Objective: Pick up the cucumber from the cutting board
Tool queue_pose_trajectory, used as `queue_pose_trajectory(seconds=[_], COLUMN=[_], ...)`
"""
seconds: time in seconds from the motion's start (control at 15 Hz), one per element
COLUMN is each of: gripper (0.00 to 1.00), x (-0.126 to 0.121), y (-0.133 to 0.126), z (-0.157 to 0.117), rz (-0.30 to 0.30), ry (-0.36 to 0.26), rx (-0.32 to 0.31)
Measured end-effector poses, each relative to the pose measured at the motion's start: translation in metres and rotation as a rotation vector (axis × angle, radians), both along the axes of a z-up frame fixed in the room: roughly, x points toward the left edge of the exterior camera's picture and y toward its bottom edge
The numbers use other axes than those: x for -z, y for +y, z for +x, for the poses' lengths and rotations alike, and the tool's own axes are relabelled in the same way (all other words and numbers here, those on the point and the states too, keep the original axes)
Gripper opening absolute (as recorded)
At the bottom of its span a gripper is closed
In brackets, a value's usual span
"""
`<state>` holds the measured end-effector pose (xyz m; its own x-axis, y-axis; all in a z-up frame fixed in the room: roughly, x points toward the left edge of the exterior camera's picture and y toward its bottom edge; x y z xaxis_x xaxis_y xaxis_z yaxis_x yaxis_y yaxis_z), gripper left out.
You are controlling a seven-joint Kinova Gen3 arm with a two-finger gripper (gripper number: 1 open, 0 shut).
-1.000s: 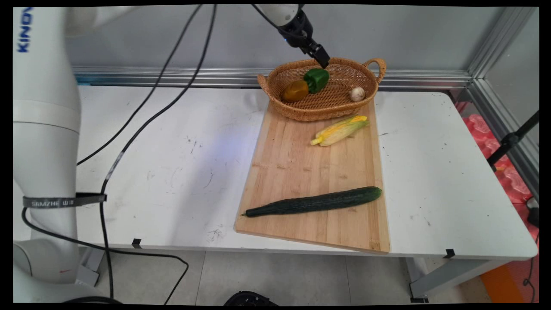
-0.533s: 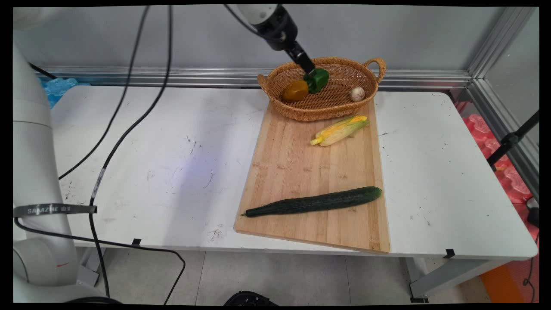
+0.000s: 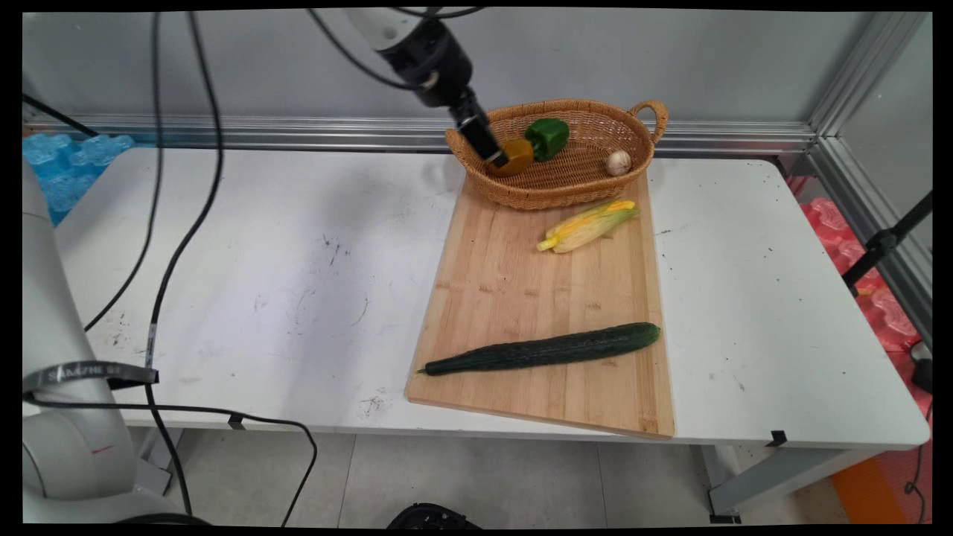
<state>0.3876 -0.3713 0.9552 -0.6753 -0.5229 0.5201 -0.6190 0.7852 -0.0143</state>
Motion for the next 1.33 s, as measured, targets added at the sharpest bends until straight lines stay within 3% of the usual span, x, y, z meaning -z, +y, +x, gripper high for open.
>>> queue_pose_trajectory(seconds=[0.2, 0.73, 1.13, 1.33], gripper=[1.0, 1.0, 1.0, 1.0], x=[-0.007, -0.006, 0.027, 0.062], y=[0.036, 0.098, 0.118, 0.116], z=[0.004, 0.003, -0.026, -0.055], rz=[0.028, 0.086, 0.096, 0.099], ry=[-0.014, -0.027, -0.034, -0.043], rx=[0.085, 0.211, 0.264, 0.271])
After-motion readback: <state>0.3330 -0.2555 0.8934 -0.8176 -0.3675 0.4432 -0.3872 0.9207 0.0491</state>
